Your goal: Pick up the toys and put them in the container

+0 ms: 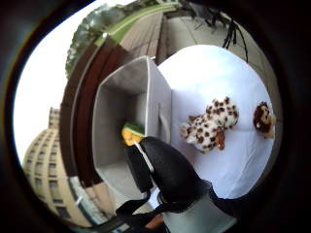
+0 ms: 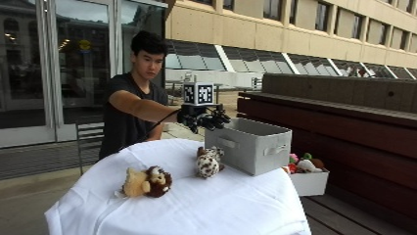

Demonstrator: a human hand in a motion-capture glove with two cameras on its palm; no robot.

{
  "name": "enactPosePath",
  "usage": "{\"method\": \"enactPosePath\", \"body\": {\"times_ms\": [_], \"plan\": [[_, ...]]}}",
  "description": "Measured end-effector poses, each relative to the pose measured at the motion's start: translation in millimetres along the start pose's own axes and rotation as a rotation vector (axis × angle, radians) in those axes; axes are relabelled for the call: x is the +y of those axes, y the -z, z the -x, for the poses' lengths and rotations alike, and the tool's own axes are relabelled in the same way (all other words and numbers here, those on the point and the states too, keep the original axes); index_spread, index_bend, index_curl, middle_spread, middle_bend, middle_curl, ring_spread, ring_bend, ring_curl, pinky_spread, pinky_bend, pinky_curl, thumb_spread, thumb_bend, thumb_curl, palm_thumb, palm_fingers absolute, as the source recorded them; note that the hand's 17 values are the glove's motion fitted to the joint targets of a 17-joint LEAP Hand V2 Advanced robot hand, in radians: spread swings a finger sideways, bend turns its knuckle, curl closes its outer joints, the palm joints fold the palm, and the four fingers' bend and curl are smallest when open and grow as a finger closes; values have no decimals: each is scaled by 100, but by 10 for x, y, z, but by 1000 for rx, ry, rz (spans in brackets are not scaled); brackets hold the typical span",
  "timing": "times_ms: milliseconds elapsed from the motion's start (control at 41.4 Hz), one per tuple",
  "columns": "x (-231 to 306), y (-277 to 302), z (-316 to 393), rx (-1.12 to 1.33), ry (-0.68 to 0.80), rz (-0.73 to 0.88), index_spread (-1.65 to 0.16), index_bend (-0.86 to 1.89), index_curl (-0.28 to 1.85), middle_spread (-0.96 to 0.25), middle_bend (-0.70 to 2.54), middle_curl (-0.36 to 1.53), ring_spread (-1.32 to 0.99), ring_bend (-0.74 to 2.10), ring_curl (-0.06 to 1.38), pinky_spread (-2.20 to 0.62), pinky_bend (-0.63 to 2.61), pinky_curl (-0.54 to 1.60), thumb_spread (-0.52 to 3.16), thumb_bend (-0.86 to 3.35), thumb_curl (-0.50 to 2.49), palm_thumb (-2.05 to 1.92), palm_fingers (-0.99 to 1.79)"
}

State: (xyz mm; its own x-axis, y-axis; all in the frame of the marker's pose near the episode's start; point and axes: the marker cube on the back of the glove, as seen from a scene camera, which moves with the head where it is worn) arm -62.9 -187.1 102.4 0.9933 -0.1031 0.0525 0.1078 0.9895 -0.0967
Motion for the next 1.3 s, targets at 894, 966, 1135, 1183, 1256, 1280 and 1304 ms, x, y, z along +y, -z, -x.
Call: {"method": "enactPosePath", "body": {"times_ms": [894,966,1135,1183,1256,1280,1304], "plan": [[171,-1325,16,142,-32,27,-22,79,38,-21,41,44,-39,90,36,-51,102,28,82,44,57,94,114],[167,-1231,-90,131,-42,24,-20,85,44,-25,52,49,-40,100,40,-53,90,27,80,50,61,100,127],[279,-747,-277,89,-111,-19,-18,85,49,-32,64,54,-42,102,43,-52,90,30,44,33,64,82,116],[282,-492,-331,80,-136,-42,-18,83,49,-33,64,55,-42,100,43,-51,93,32,37,29,65,79,111],[286,-54,-374,46,-179,-82,-20,76,50,-36,57,55,-44,97,43,-50,103,36,40,22,65,71,97],[276,82,-386,35,-181,-99,-21,74,50,-36,56,55,-44,98,44,-49,106,37,41,21,65,69,94],[268,210,-390,26,-178,-116,-21,72,50,-37,55,55,-45,97,44,-49,108,38,42,20,66,69,91]]}}
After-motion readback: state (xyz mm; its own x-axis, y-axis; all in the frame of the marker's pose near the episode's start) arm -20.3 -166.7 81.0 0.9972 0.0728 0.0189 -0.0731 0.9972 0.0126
